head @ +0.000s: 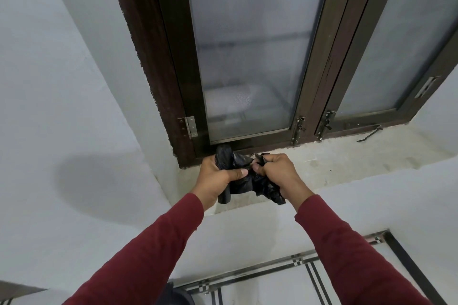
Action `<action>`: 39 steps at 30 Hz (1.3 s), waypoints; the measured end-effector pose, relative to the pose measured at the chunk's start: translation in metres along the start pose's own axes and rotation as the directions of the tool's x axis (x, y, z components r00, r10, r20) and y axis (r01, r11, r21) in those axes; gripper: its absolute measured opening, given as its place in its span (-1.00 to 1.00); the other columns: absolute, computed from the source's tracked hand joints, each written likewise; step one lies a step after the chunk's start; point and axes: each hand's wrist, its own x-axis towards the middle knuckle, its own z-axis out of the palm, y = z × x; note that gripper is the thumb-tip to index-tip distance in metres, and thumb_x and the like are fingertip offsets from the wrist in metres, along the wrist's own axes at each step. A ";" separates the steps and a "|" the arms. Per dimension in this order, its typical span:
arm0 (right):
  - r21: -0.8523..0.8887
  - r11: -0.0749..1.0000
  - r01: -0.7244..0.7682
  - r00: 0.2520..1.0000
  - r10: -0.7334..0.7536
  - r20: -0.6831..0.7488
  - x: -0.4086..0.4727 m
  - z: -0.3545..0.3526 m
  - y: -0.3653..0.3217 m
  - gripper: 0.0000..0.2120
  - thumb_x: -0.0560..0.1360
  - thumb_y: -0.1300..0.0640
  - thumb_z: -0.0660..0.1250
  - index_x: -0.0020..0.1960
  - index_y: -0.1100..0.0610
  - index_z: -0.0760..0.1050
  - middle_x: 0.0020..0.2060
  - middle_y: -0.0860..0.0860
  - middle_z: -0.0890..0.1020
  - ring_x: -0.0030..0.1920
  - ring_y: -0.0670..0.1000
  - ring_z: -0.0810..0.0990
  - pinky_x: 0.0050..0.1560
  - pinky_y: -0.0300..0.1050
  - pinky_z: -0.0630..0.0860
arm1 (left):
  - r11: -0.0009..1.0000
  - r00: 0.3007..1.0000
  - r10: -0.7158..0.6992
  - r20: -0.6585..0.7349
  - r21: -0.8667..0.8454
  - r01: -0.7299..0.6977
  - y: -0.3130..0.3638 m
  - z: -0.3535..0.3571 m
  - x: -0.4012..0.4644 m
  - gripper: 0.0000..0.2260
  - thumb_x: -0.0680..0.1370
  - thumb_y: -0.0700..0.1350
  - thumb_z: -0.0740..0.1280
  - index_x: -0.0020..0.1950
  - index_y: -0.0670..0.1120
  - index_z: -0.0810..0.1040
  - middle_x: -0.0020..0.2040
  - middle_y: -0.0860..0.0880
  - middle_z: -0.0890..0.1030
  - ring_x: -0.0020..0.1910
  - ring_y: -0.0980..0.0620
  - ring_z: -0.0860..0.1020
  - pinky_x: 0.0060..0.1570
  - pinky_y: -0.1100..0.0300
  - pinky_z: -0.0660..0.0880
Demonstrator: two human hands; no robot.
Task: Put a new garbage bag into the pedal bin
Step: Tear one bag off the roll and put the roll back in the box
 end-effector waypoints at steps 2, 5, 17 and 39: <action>0.032 0.999 0.011 0.992 -0.007 -0.129 0.003 -0.003 0.005 -0.92 0.45 0.21 0.52 -0.17 0.06 0.75 -0.17 0.00 0.75 -0.04 0.04 0.70 0.11 -0.06 0.65 | 0.999 1.000 -0.004 0.029 -0.041 0.005 0.000 0.001 -0.003 -0.68 0.38 -0.40 0.56 0.11 -0.25 0.69 0.03 -0.19 0.75 0.06 -0.21 0.72 0.13 -0.19 0.63; 0.020 0.999 -0.045 0.929 0.049 -0.367 0.007 -0.025 0.017 -0.84 0.53 0.14 0.47 0.07 0.14 0.74 0.01 0.11 0.73 -0.04 0.05 0.60 -0.03 -0.26 0.46 | 0.992 1.000 -0.013 0.017 -0.125 0.015 0.006 -0.005 -0.006 -0.66 0.38 -0.41 0.55 0.14 -0.28 0.65 0.05 -0.23 0.74 0.08 -0.28 0.70 0.15 -0.20 0.62; 0.007 0.998 -0.057 0.990 0.057 -0.132 0.021 -0.036 0.009 -0.48 0.39 0.31 0.17 0.22 -0.16 0.43 0.03 0.11 0.55 -0.11 0.14 0.58 -0.16 0.03 0.56 | 0.923 0.973 -0.226 0.041 -0.311 0.227 0.018 -0.011 0.005 -0.56 0.41 -0.31 0.57 0.28 -0.23 0.61 0.12 -0.23 0.72 0.09 -0.22 0.71 0.11 -0.09 0.65; 0.709 0.662 -0.241 0.911 -0.097 0.400 -0.028 0.005 0.004 -0.52 0.57 -0.19 0.35 0.38 0.07 0.54 0.28 0.17 0.65 0.22 0.22 0.66 0.30 0.32 0.54 | 0.717 0.955 -0.231 0.187 -0.631 0.297 0.033 0.009 0.003 -0.86 0.60 -0.20 0.38 0.10 -0.23 0.66 0.06 -0.22 0.74 0.01 -0.14 0.73 0.17 -0.12 0.56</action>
